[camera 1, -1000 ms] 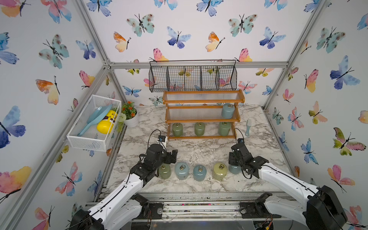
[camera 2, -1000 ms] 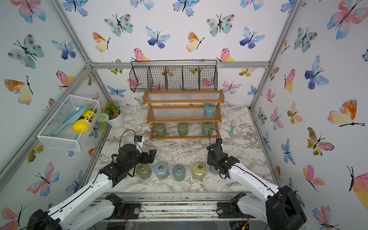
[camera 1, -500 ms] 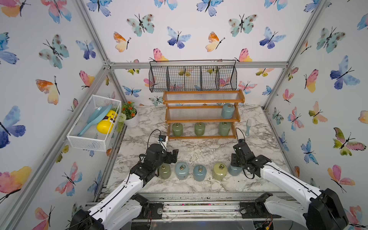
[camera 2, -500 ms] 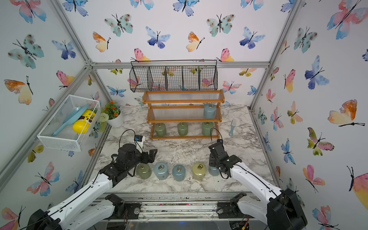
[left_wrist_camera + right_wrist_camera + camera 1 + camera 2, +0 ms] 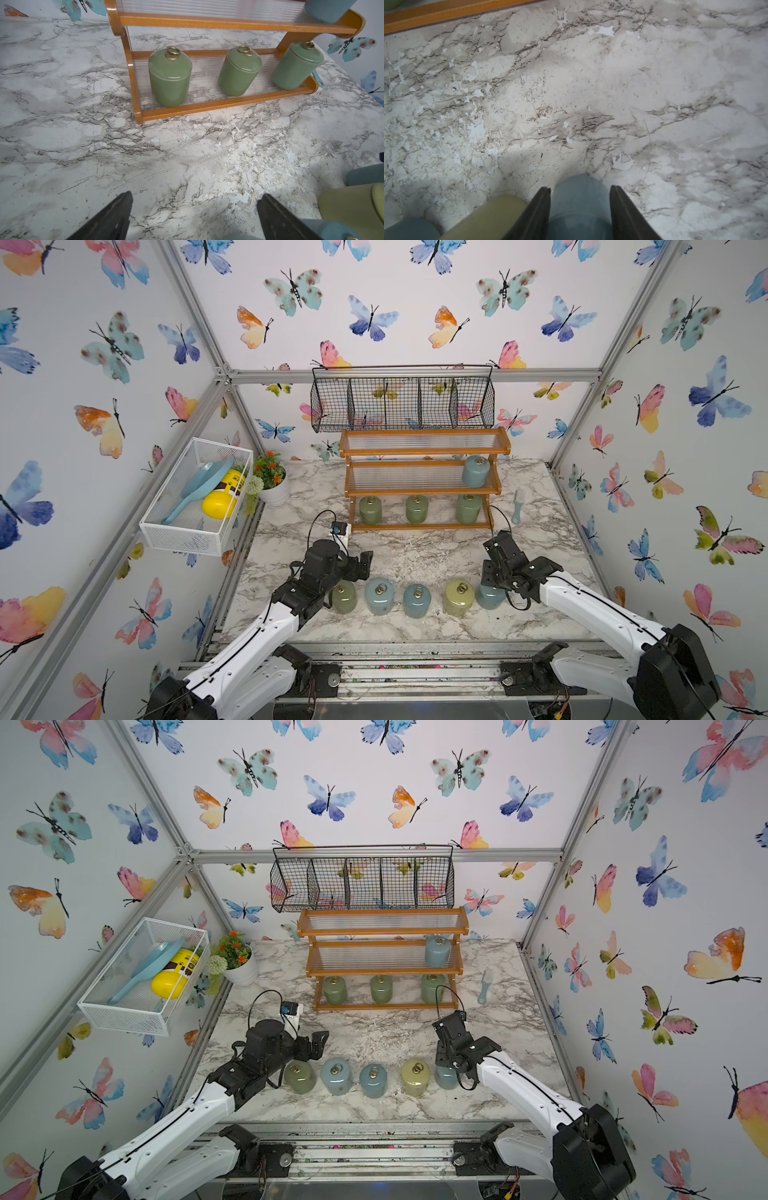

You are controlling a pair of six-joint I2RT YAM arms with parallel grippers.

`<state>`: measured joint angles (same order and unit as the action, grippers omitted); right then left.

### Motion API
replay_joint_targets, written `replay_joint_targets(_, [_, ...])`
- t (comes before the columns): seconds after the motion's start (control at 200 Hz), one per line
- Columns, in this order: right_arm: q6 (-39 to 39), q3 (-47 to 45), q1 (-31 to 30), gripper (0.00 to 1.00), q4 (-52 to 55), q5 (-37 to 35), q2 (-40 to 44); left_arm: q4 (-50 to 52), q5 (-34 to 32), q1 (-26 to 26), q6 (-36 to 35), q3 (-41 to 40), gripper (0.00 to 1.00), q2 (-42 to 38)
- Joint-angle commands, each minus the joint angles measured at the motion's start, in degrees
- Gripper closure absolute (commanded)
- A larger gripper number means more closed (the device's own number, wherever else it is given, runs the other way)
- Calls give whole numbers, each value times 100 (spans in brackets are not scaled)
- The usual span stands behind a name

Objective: Remove the tea canisters from the shelf
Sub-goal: Place the tea canister at the center of the board, then pick up the tea canister from the shelf.

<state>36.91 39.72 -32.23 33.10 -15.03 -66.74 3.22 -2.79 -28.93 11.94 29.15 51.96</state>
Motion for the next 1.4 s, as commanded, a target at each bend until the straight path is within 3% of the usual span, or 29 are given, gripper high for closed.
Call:
replay_joint_targets(0.0, [146, -43, -12, 49, 601, 85, 0, -120, 99, 36, -78, 5, 2, 0])
replay_joint_targets(0.28, [130, 109, -10, 45, 612, 79, 159, -179, 136, 33, -96, 22, 2, 82])
replay_joint_targets(0.491, [-130, 479, -3, 29, -46, 112, 313, -200, 208, 36, -96, 117, 2, 138])
replay_joint_targets(0.656, [-923, 1150, 6, 16, -556, -266, 47, -216, 169, 33, -112, 162, 2, 95])
replay_joint_targets(0.826, [-2041, 1201, 253, 2, -2213, -586, 76, -172, 130, 34, -88, 205, 2, 69])
replay_joint_targets(0.946, [-2641, 1160, 699, 1, -3227, -318, -179, -186, 125, 34, -63, 203, 2, 33])
replay_joint_targets(1.151, [-3115, 1224, 1468, 1, -4406, 912, -856, -186, 153, 34, -3, 172, 2, -14])
replay_joint_targets(1.397, [-3560, 1772, 1752, 0, -5051, 1726, -1802, -173, 144, 29, 66, 153, 2, -63])
